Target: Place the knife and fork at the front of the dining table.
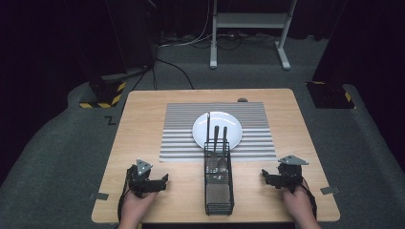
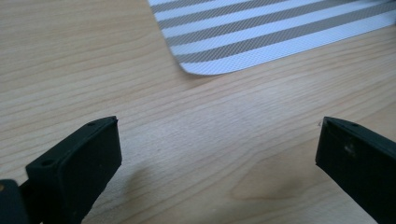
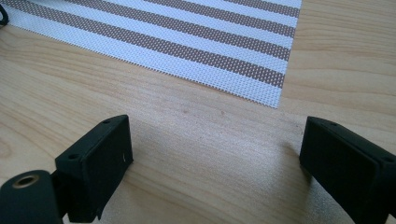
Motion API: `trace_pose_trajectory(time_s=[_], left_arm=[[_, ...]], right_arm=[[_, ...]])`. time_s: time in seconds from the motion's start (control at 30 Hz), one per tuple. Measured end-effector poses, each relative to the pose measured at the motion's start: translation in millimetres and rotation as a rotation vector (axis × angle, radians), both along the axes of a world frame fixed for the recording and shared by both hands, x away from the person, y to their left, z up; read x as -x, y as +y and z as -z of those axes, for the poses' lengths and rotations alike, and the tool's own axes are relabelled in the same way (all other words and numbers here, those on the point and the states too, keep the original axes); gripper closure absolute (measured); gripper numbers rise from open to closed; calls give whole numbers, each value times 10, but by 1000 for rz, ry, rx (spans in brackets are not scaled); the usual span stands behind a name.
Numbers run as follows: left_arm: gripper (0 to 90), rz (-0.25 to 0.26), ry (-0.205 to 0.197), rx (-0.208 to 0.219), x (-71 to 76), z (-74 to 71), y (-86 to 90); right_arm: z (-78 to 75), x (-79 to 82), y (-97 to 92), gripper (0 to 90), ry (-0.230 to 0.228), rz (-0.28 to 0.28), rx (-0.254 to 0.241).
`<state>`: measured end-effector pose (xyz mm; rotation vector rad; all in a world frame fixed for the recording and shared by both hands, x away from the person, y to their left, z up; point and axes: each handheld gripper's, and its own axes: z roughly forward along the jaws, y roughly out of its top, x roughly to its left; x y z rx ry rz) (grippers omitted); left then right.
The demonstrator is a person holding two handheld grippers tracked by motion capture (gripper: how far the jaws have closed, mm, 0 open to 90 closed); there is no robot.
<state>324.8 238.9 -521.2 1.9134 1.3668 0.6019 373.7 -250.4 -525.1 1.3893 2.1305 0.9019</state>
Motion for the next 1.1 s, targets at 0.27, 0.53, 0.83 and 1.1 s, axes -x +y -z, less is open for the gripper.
trace_pose_trajectory(time_s=[0.27,0.53,0.83,1.1], left_arm=[[6,67,-114,71,145,-185,-59],[8,147,-235,161,274,-369,-194],[15,180,-302,222,290,-544,-381],[11,212,-326,255,188,-680,-550]], right_arm=[[0,0,0,91,0,0,0],[0,1,0,92,0,0,0],[0,5,-1,93,-1,2,1],[1,5,-1,93,-2,1,0]])
